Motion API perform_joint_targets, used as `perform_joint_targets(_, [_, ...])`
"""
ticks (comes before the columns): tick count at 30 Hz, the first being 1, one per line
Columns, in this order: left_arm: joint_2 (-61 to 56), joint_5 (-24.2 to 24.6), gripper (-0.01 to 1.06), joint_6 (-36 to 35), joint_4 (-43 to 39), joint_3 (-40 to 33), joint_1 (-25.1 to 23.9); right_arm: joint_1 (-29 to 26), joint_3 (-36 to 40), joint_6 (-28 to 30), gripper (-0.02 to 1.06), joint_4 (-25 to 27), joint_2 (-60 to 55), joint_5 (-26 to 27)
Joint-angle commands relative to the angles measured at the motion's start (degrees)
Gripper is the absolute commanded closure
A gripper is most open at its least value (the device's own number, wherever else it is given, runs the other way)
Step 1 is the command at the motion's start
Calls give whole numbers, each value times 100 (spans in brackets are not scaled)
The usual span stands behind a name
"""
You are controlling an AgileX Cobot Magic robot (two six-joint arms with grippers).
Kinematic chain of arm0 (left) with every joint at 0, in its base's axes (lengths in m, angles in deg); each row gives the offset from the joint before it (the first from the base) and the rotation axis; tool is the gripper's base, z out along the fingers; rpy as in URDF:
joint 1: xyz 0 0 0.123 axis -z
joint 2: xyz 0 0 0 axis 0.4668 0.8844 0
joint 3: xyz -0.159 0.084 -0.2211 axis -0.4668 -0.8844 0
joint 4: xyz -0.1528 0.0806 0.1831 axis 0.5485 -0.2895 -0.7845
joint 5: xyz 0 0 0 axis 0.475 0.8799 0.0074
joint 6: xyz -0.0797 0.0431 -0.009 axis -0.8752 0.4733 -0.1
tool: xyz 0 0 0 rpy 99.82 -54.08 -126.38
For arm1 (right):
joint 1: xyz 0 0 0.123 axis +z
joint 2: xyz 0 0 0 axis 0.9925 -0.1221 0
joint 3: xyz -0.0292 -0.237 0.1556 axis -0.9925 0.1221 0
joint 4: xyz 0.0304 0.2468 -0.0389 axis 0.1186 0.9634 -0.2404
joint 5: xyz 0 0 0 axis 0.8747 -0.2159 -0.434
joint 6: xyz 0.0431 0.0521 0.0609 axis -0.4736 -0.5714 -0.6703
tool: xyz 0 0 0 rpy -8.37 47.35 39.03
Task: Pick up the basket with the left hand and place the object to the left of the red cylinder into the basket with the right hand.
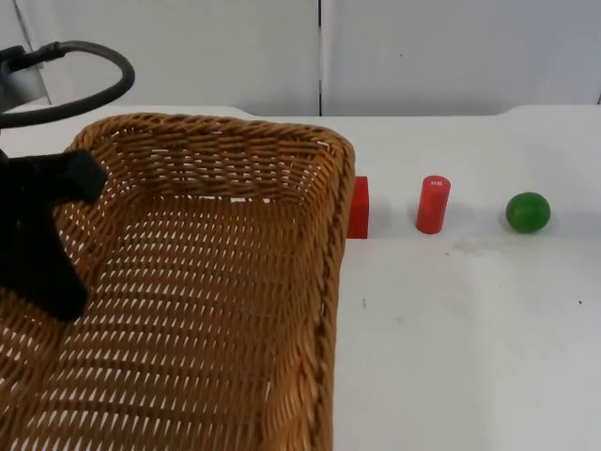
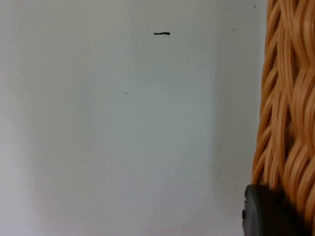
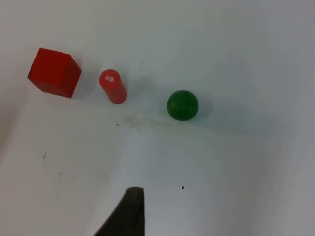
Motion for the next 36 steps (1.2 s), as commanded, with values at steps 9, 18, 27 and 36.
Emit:
perform_joint_targets(9, [-73,36,105,-40,8,34,17,-23,-423,270,-1,29,-504,81])
perform_joint_targets(18, [-73,24,105,-40,-3,34,17,-10,-1216,1071,-1,376,-1420,81])
perform_joint_targets(27, [-73,24,105,-40,-84,34,17,-12,-2183,1969,-1,872,-2457,-185])
perform_joint_targets(36, [-73,24,105,-66,-84,34,17,244,-3308,3151,-1,1319,-3705,-573])
